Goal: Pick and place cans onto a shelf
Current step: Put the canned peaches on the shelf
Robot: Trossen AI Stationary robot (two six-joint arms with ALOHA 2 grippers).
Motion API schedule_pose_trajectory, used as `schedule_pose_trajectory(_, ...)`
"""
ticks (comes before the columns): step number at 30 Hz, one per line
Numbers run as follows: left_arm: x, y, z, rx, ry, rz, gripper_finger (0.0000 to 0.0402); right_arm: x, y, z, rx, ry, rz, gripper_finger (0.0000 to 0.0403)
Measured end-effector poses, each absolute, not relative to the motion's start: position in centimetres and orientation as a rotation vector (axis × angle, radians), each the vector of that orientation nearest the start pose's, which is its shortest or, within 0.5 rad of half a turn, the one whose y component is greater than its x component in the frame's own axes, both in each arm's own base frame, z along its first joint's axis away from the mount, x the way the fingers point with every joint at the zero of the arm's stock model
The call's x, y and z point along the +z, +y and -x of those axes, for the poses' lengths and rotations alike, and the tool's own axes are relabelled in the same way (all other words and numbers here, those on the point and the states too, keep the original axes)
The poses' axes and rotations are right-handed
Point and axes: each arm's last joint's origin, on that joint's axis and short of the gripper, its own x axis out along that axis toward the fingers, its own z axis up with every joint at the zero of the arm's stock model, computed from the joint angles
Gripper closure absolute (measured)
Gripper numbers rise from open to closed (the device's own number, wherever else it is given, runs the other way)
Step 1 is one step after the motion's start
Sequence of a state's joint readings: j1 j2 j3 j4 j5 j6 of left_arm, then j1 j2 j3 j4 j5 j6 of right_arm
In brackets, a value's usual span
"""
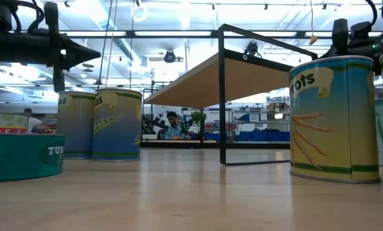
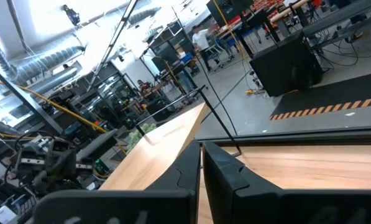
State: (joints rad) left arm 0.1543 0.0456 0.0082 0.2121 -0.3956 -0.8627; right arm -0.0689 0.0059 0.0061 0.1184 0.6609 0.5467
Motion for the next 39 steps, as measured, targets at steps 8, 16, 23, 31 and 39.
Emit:
schedule_pose_trajectory(8,18.8,2.5,-9.3,0.336,-0.523,1.175,0.0399,17.6,-2.4,-8.9,-0.677,-0.32,-0.559,0.0378)
schedule_pose_trajectory(16,19.4,2.5,-9.1,0.284,-0.582,1.219,0.0399,17.9,-2.4,-8.9,-0.685,-0.354,-0.572,0.0378)
schedule_pose_trajectory(23,20.2,2.4,-8.8,0.24,-0.653,1.162,0.0399,18.4,-2.3,-8.8,-0.609,-0.448,-0.726,0.0378)
schedule_pose_trajectory(31,23.2,2.3,-8.2,0.235,-0.646,0.966,0.0363,18.7,-2.2,-8.9,-0.489,-0.497,-0.887,0.0378)
schedule_pose_trajectory(39,25.3,2.2,-9.0,0.364,-0.25,0.831,0.0233,18.9,-2.1,-8.9,-0.475,-0.5,-0.864,0.0378)
